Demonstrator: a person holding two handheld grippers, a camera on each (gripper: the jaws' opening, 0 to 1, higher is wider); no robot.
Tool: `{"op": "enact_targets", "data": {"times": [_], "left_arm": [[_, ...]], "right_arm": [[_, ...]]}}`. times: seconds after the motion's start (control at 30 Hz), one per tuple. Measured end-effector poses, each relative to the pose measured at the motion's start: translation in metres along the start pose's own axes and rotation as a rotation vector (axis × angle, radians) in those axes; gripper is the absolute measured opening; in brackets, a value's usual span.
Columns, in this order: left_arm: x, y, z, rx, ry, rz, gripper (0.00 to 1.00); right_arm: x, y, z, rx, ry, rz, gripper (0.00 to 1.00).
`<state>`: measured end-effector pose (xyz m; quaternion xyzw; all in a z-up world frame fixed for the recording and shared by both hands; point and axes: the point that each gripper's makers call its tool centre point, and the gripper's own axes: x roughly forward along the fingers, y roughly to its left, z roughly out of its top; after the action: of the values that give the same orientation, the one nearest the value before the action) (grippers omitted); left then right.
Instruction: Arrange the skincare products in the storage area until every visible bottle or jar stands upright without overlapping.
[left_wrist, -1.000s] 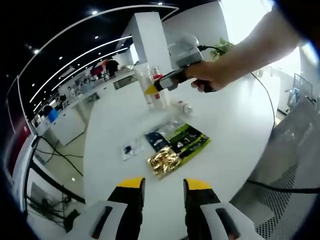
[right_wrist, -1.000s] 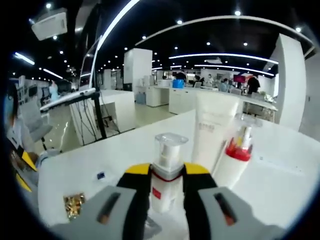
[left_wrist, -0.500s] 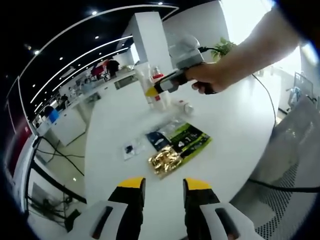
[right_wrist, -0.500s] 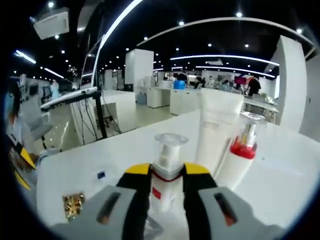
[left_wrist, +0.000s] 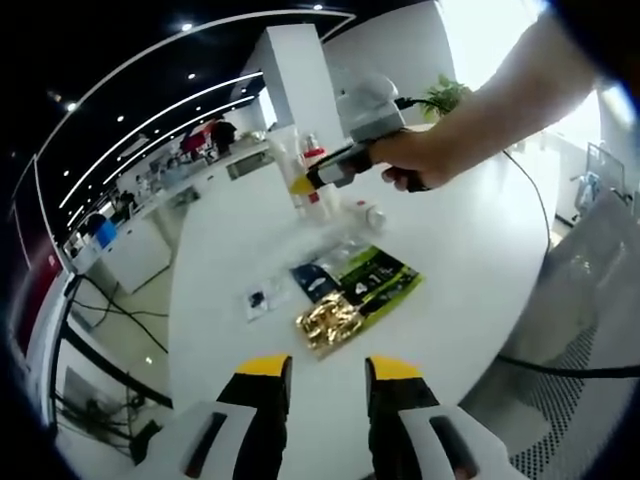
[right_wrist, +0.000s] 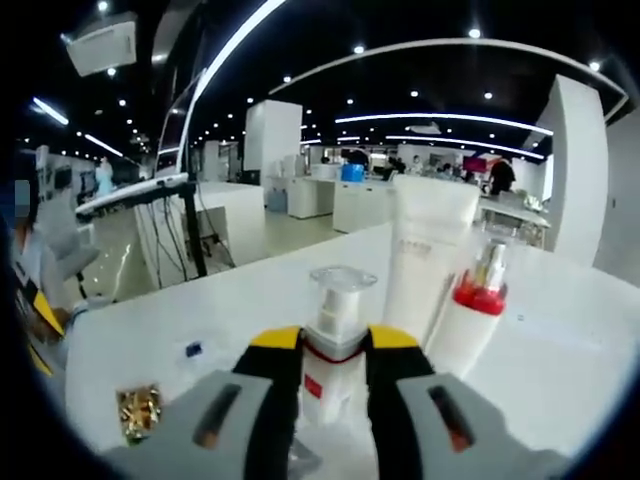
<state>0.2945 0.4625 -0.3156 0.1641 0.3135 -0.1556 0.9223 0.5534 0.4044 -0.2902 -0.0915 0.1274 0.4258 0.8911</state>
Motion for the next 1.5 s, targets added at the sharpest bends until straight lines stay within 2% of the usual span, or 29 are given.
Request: {"op": "enact_targets", "data": {"times": [0.63, 0.8, 1.07, 1.5], "left_arm": [[-0.002, 0.001, 0.002, -0.014, -0.010, 0.003, 0.30], [-0.002, 0.003, 0.002, -0.018, -0.012, 0.007, 0.30], [-0.002, 0.002, 0.003, -0.008, -0.017, 0.008, 0.30], [-0.003, 0.001, 0.003, -0.004, -0.019, 0.010, 0.28]], "right_arm": [[-0.006, -0.003, -0.003, -0.023, 0.002, -0.025, 0.24], [-0.008, -0.008, 0.002, -0.029, -0.016, -0.029, 0.24], [-0.013, -0.014, -0.005, -0.011, -0.019, -0.060, 0.24], [0.001, -0.019, -0.013, -0.018, -0.040, -0.085, 0.24]]}}
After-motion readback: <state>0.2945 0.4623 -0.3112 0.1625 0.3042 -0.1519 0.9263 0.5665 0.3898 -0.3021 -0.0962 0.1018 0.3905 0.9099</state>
